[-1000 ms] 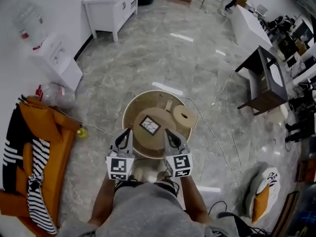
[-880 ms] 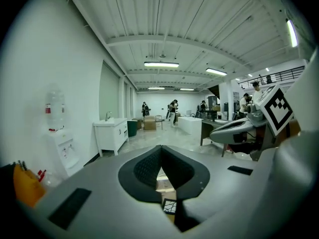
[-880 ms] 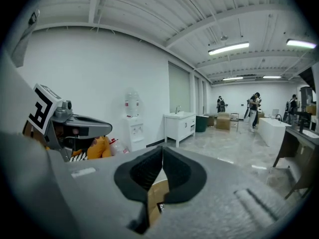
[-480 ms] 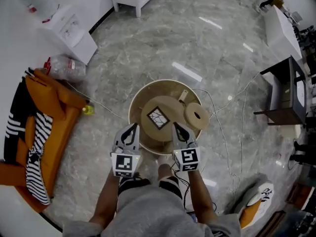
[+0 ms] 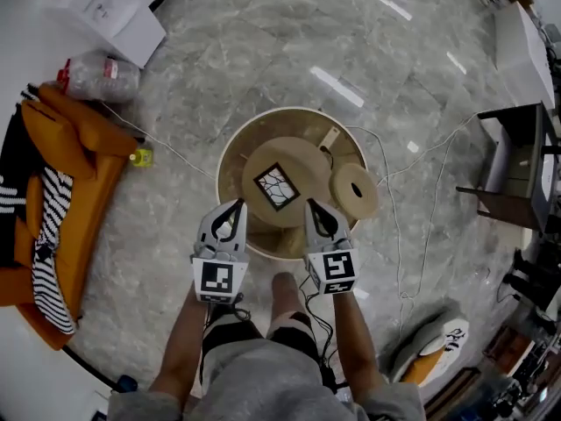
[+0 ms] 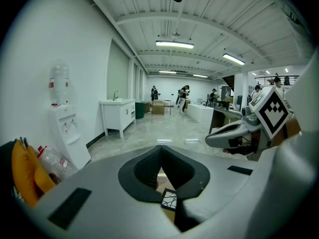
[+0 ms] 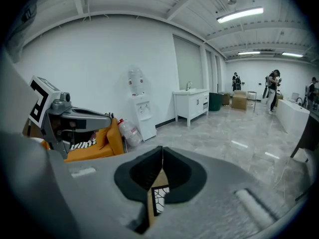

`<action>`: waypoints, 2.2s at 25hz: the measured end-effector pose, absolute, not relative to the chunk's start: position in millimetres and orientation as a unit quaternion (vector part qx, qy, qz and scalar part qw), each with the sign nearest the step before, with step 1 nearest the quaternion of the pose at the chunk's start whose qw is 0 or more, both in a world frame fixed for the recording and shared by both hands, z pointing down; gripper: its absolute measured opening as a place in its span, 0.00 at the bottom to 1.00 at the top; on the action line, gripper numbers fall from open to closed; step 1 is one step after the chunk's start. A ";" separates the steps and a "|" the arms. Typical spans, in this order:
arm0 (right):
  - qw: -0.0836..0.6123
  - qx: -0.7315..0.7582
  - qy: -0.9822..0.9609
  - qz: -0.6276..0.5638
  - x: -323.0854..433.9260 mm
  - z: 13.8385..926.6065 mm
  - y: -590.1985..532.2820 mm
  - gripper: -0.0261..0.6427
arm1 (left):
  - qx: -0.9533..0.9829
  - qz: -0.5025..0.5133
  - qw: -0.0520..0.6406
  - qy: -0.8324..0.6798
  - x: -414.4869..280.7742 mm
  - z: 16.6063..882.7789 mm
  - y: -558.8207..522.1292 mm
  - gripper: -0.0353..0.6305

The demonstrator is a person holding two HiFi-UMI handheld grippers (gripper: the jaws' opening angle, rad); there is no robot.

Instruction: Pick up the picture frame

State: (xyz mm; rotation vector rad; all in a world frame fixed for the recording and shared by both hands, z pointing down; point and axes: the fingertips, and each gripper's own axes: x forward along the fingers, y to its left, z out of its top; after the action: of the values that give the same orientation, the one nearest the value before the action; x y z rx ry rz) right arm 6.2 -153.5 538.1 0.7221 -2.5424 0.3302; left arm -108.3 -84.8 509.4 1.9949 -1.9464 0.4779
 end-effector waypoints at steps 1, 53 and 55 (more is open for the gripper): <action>0.241 0.260 -0.927 0.123 5.2 550.3 -155.1 0.04 | 0.697 0.167 0.158 -0.680 -108.7 519.5 -88.0 0.08; 0.421 0.150 -0.879 0.167 4.7 959.6 -171.3 0.23 | 0.625 0.165 0.305 -0.699 -103.9 869.2 -77.2 0.08; 0.428 0.149 -0.875 0.171 5.1 964.2 -168.7 0.23 | 0.625 0.164 0.306 -0.699 -104.5 870.8 -77.0 0.08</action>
State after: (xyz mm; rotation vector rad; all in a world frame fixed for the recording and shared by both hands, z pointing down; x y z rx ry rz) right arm 5.1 -168.7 964.2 0.3733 -2.1848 0.4279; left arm -104.5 -77.0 870.8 1.6526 -1.8509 0.4344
